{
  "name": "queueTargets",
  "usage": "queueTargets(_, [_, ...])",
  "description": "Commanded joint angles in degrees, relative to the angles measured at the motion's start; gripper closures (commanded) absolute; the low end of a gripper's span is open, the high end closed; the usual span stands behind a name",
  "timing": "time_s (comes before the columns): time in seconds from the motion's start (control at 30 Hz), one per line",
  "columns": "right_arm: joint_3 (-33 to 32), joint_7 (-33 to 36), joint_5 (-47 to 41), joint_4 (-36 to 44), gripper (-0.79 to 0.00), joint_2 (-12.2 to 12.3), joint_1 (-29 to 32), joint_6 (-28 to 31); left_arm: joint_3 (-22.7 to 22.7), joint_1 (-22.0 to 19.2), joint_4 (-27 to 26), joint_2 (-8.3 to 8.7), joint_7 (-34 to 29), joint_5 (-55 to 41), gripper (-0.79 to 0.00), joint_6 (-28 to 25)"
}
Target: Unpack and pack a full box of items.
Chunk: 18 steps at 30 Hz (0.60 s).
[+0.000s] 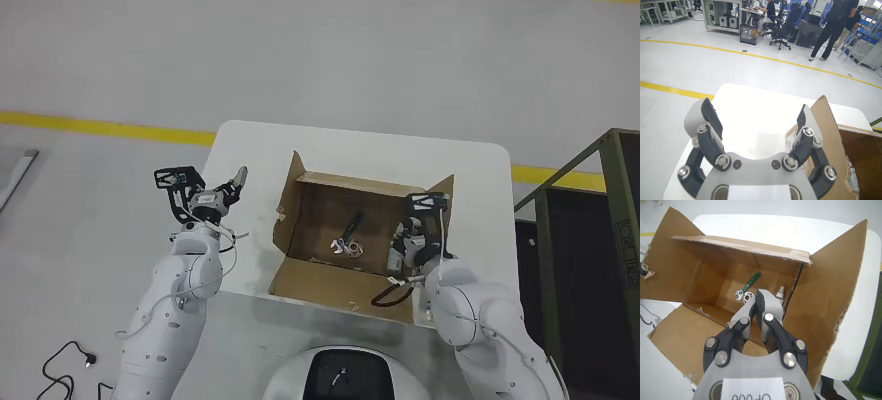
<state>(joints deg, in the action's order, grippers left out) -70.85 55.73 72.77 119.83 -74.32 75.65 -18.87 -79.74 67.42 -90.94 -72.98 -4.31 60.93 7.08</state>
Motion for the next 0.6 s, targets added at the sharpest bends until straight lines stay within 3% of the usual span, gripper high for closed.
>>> queueTargets(0.0, [1.05,-1.50,0.63,-1.25,0.000,-0.10,0.28,0.64,0.00,0.00,0.00,0.00,0.00,0.00,-0.785,0.00])
queueTargets(0.37, [15.38,-5.83,2.96,-18.28,0.000,-3.31,-11.01,-2.96,0.00,0.00,0.00,0.00,0.00,0.00,-0.785,0.00])
queueTargets(0.57, [18.45,-5.02,3.86,-26.21,0.000,-4.89,-15.35,-5.72,0.00,0.00,0.00,0.00,0.00,0.00,-0.785,0.00])
